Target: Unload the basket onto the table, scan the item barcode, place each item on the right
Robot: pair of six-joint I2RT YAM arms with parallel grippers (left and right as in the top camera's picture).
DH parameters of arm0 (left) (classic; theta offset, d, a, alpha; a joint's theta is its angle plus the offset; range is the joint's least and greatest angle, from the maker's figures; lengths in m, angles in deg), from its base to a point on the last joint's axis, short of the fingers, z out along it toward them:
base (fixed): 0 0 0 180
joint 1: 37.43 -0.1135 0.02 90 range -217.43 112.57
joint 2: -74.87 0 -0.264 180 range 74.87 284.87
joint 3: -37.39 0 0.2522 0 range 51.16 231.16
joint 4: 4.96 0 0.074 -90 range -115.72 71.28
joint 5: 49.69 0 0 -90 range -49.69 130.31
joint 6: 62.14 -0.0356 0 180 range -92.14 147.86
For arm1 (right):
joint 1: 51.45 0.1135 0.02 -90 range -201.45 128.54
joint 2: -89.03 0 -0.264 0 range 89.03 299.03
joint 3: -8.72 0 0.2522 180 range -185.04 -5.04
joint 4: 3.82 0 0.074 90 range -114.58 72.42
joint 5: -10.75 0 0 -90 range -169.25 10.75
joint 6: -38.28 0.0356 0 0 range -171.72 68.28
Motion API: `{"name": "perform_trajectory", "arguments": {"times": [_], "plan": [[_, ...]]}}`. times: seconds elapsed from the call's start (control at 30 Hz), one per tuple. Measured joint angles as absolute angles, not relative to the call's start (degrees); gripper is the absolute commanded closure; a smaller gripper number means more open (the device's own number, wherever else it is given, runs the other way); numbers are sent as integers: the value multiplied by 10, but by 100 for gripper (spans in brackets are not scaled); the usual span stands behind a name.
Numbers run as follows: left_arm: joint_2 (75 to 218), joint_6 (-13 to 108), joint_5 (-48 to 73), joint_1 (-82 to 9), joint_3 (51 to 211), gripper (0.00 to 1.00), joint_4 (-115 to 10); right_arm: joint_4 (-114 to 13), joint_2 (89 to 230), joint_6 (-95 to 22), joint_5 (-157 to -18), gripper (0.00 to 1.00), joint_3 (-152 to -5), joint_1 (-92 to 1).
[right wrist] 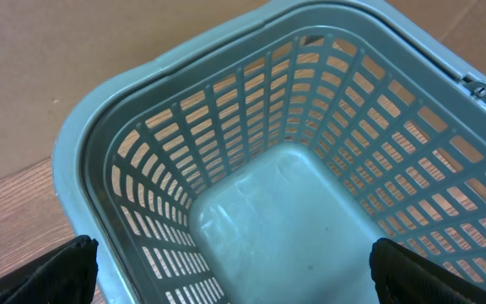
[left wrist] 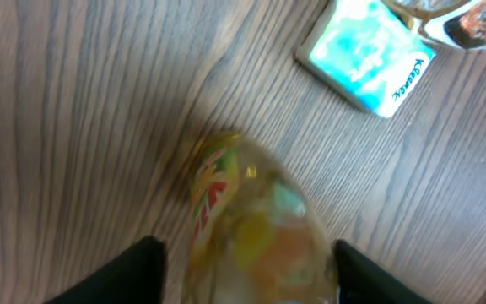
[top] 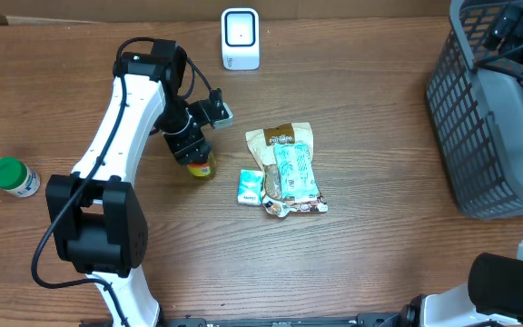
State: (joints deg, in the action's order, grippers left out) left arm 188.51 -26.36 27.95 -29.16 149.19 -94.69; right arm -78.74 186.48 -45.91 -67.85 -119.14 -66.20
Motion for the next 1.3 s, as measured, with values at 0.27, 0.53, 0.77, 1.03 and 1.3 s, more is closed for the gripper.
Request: {"name": "perform_trajectory", "arguments": {"times": [0.27,0.53,0.77,1.03,1.3], "plan": [[1885,-252,241,-292,1492,55,-947,-787,1865,-459,-679,0,-1191,-662],[1885,-170,198,-276,1491,54,-948,-787,1865,-459,-679,0,-1191,-662],[1885,-45,204,-246,1491,57,-921,-787,1865,-459,-679,0,-1191,-662],[1882,117,283,-191,1491,59,-851,-787,1865,-459,-679,0,-1191,-662],[1871,235,390,-161,1490,62,-827,-788,1865,-459,-679,0,-1191,-662]]}}
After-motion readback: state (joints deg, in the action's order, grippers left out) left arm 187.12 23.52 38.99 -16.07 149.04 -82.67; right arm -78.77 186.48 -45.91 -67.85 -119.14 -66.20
